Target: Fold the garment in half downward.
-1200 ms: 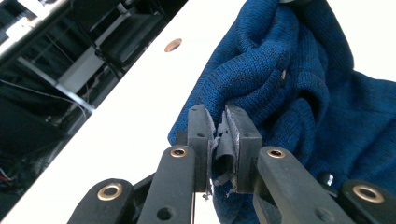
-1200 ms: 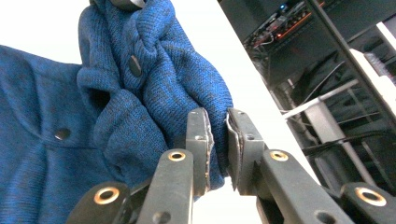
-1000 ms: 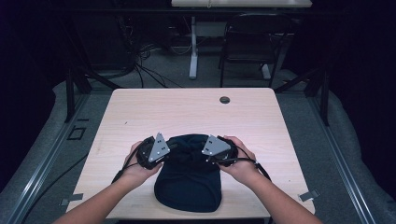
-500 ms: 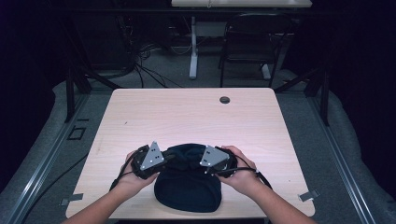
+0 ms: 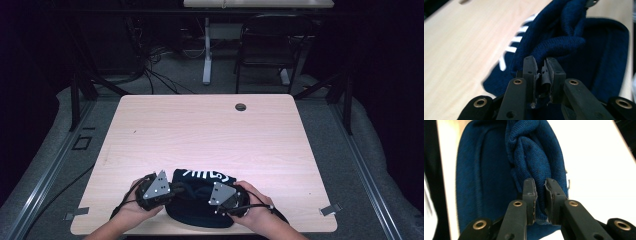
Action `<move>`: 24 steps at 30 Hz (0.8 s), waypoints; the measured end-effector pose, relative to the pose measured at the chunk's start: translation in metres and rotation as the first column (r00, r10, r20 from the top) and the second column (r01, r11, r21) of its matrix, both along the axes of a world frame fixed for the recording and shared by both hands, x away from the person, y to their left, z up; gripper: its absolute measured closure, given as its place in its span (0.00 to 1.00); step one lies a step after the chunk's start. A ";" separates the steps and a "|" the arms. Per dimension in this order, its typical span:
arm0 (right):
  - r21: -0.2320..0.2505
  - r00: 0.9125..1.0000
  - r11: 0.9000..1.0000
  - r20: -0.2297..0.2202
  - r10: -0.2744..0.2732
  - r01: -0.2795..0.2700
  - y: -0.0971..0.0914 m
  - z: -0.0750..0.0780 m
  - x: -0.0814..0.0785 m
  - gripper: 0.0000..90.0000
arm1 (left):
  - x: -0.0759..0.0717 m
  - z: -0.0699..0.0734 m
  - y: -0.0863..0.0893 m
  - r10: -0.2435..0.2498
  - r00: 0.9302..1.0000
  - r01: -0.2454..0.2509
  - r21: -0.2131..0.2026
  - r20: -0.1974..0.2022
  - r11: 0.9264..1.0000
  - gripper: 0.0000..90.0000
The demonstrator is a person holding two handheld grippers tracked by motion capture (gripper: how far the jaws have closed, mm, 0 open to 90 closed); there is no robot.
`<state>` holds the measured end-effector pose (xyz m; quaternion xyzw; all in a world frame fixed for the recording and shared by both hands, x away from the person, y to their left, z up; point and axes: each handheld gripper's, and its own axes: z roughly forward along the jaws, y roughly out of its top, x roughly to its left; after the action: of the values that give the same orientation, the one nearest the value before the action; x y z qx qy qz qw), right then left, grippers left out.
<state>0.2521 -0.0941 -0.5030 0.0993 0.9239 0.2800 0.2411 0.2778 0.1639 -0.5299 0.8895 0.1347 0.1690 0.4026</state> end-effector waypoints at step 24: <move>0.078 0.986 0.997 -0.164 -0.011 0.024 -0.011 -0.058 -0.028 0.87 | -0.025 -0.031 0.009 -0.040 0.987 0.043 0.016 -0.159 0.999 0.75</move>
<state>0.2241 -0.1050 -0.5611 0.1394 0.9278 0.3055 0.1625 0.2525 0.1724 -0.5608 0.9066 0.1462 0.0907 0.3854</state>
